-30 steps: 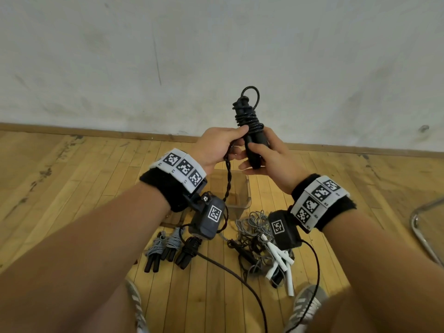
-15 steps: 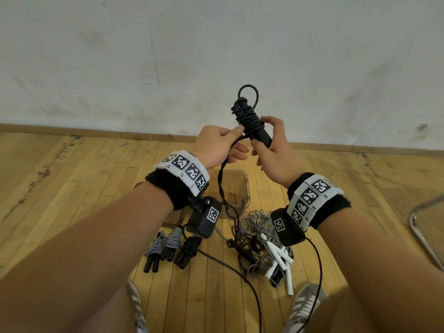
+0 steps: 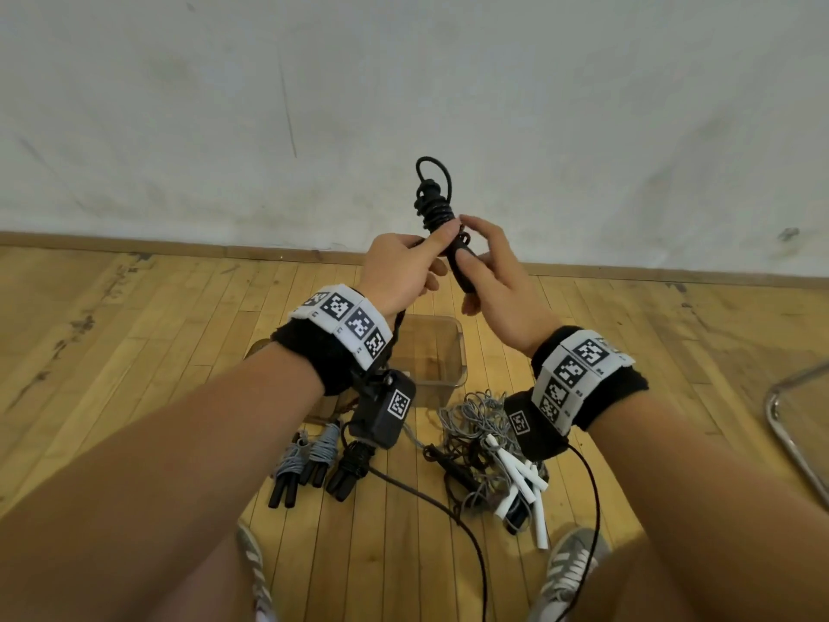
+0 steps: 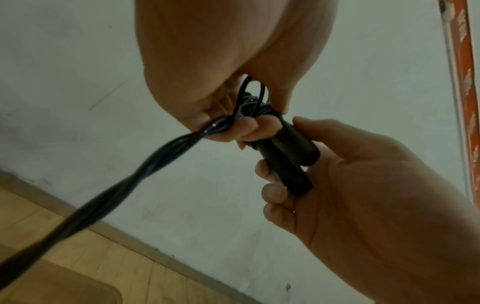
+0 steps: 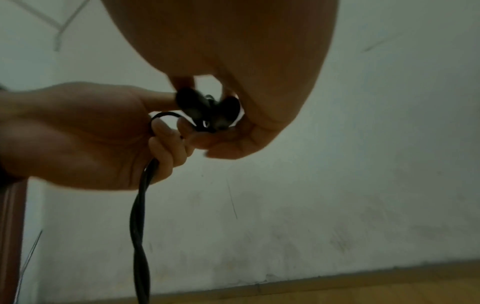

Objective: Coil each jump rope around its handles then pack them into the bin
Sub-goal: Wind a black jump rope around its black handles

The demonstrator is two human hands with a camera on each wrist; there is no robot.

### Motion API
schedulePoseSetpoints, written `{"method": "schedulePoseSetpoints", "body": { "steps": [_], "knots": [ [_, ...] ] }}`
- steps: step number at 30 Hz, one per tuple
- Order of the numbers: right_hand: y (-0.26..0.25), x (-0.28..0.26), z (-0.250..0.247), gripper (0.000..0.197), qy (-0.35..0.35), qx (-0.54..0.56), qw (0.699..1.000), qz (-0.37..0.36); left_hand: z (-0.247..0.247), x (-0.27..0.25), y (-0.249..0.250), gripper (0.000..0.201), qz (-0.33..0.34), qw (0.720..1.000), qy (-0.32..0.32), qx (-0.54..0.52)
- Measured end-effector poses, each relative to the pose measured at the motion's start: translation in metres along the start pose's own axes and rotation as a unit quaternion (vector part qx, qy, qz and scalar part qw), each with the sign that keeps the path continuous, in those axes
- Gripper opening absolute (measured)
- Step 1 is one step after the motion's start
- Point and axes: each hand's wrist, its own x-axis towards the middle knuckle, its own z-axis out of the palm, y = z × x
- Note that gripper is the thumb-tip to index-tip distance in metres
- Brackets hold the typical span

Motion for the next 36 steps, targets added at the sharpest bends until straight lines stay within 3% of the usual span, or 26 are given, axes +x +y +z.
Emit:
{"method": "schedulePoseSetpoints", "body": {
  "steps": [4,10,15,20,23,26,30,33,36],
  "knots": [
    [-0.009,-0.001,-0.005,0.04,-0.037,0.173,0.978,0.109,0.001,-0.003,0.005,0.054,0.03,0.999,-0.041,0.013],
    [-0.011,-0.002,-0.014,0.025,-0.034,0.151,0.986,0.069,0.001,0.0,0.004,0.069,-0.024,0.996,-0.081,0.038],
    [-0.007,0.0,-0.02,0.048,0.013,0.137,0.99,0.041,0.002,0.001,0.007,0.059,-0.068,0.991,-0.114,0.01],
    [0.001,0.003,-0.025,0.064,0.034,0.101,0.993,0.045,-0.001,0.0,0.003,0.03,-0.042,0.986,-0.16,0.028],
    [0.005,0.005,-0.025,0.06,0.052,0.058,0.997,0.028,-0.002,0.0,0.001,0.018,-0.028,0.982,-0.177,0.051],
    [0.009,0.006,-0.026,0.051,0.067,-0.017,0.998,-0.002,-0.003,0.0,0.004,0.023,-0.033,0.982,-0.168,0.079],
    [0.012,0.008,-0.025,0.057,0.094,-0.103,0.99,-0.014,-0.002,-0.002,0.004,0.029,0.021,0.98,-0.14,0.14],
    [0.014,0.01,-0.026,0.058,0.112,-0.136,0.984,-0.022,0.002,-0.002,0.0,0.043,0.025,0.989,-0.11,0.093],
    [0.014,0.01,-0.026,0.059,0.112,-0.174,0.978,-0.03,0.005,-0.004,0.005,0.037,-0.016,0.994,-0.112,-0.003]
  ]
}}
